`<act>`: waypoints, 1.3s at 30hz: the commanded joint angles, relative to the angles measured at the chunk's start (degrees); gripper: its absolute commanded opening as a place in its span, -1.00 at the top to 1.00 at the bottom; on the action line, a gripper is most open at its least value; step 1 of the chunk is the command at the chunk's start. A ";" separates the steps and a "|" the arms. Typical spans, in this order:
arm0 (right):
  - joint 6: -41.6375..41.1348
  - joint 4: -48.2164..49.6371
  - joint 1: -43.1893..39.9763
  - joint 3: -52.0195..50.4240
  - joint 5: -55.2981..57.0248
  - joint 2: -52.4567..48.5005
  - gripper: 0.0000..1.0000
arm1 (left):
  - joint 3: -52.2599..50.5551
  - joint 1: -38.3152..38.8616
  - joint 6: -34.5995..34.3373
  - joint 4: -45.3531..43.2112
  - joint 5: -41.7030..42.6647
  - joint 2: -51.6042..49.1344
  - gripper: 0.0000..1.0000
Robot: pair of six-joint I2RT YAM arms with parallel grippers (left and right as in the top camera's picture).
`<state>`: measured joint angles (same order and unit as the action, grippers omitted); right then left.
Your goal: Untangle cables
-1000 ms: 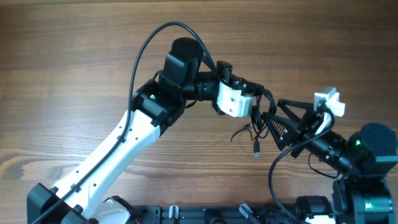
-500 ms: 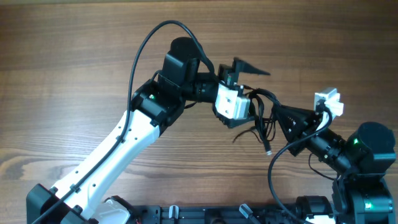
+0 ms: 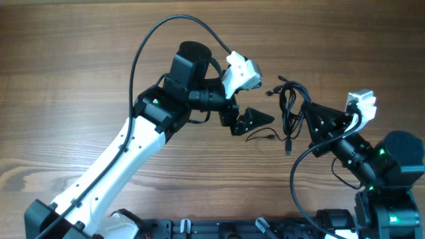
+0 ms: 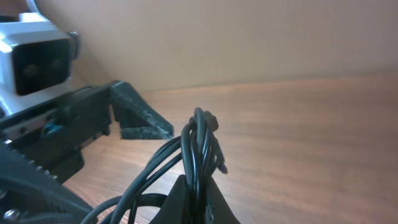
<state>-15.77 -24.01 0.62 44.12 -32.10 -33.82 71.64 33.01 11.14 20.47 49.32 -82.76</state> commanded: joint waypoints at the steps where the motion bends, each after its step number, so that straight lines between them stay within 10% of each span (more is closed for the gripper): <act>1: 3.63 5.70 0.17 1.31 -7.04 -0.09 0.91 | 0.61 -2.47 -1.57 -0.04 0.79 5.42 -1.00; 8: 3.72 19.08 0.17 1.31 -9.35 -0.09 0.91 | 0.61 -14.10 -15.76 0.00 2.71 12.70 -1.00; 17: -1.27 33.81 0.17 1.31 -14.45 -0.09 0.91 | 0.59 -7.10 -31.43 -6.25 3.17 12.57 -1.00; 30: -19.37 42.66 0.17 1.31 -15.13 -0.09 0.91 | 0.59 1.07 -34.84 -22.01 3.15 9.22 -0.98; 37: -18.71 42.38 0.17 1.29 -17.77 -0.48 0.91 | 0.59 4.26 -37.48 -28.68 3.15 8.70 0.72; 39: -18.67 40.68 0.17 1.29 -17.70 -1.18 0.91 | 0.59 3.91 -37.05 -28.61 3.17 8.70 0.92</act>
<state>-33.85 17.98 0.60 44.29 -48.62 -33.91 71.64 36.75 -26.24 -7.75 51.94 -73.91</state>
